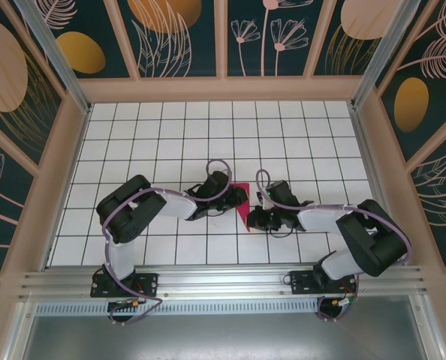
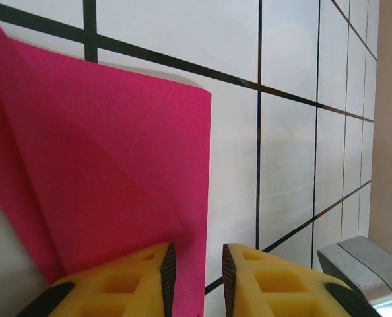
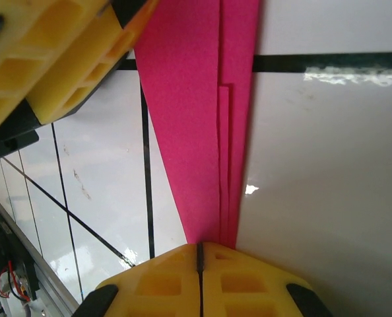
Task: Fold a paper plane with a square sheet of paper (pick it up from the middle)
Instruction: Fold the wing for the fifth time at the center of the table.
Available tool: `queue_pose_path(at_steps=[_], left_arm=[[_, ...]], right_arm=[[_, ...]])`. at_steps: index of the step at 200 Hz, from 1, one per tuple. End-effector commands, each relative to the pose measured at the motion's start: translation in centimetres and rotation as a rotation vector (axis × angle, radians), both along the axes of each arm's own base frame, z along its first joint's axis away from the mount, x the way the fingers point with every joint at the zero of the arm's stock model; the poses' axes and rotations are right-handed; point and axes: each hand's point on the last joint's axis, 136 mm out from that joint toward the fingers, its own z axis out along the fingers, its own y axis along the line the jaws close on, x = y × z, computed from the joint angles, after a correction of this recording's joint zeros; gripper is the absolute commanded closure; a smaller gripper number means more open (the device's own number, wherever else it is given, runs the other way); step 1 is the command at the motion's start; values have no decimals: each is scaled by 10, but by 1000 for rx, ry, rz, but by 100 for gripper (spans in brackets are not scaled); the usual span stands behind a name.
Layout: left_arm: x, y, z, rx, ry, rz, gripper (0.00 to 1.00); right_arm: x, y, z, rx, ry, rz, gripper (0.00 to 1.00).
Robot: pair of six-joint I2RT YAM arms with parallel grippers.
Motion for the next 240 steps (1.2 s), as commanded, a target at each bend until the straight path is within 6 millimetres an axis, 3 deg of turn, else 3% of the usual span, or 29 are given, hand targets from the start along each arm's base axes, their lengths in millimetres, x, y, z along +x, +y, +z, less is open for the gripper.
queue_pose_path(at_steps=[1, 44, 112, 127, 181, 199, 222, 240], left_arm=[[-12, 18, -40, 121, 76, -2, 72], [-13, 18, -44, 132, 81, -16, 72], [-15, 14, -43, 125, 85, -35, 73], [-15, 14, -43, 123, 84, -39, 73], [-17, 10, -41, 105, 82, -64, 73], [-17, 7, -40, 100, 81, -72, 73], [-16, 6, -38, 100, 74, -78, 73], [-16, 8, -38, 116, 72, -76, 73]], right_arm=[[-55, -42, -48, -211, 198, -9, 92], [-55, -30, -27, -125, 163, 23, 91], [-66, -33, -34, -178, 175, 83, 90], [-58, -32, -30, -193, 135, 65, 90], [-9, -9, 31, -13, -34, -64, 89], [-1, -1, 46, 62, -69, -86, 88], [0, 9, 48, 105, -50, -77, 89], [3, 3, 43, 52, -45, -101, 89]])
